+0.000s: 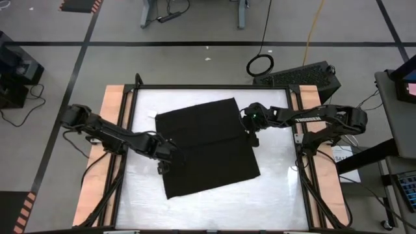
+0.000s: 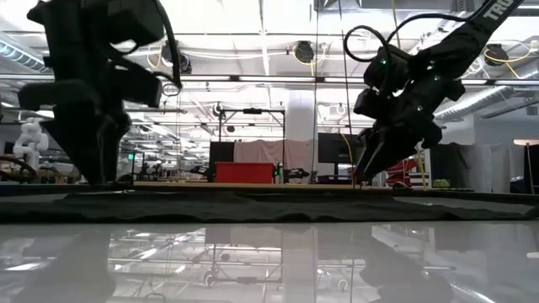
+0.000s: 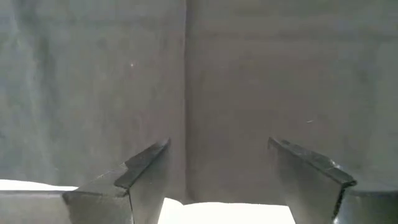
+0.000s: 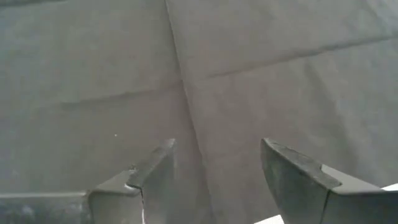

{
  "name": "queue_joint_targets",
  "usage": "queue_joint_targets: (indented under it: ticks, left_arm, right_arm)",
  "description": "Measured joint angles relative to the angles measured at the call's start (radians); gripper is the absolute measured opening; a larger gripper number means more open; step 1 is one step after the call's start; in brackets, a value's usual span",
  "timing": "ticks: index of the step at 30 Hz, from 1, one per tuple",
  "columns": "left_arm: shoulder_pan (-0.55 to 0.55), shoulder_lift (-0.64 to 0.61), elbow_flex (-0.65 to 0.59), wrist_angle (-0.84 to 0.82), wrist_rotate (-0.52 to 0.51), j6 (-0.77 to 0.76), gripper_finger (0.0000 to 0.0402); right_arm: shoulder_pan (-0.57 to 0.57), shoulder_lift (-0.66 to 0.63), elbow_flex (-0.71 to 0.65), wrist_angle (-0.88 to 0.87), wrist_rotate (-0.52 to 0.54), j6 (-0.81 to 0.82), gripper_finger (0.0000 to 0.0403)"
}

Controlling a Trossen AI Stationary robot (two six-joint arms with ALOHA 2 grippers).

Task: Roll towel into tight, uniform cylinder
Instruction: Roll the black towel

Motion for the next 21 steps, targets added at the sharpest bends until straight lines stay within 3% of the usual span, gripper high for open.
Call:
queue_joint_targets:
  ticks: [7,13,21]
  left_arm:
    - [0.050,-0.036,-0.039,0.001,0.000,0.013,0.0252]
    - [0.102,-0.020,-0.112,0.147,0.074,0.027,0.0229]
    - [0.106,-0.017,-0.121,0.149,0.073,0.028,0.0228]
  right_arm:
    - [-0.024,0.005,0.000,0.032,-0.073,-0.024,0.0223]
    - [-0.045,0.023,0.000,0.055,-0.128,-0.045,0.0223]
    - [-0.048,0.159,0.000,0.057,-0.129,-0.074,0.0223]
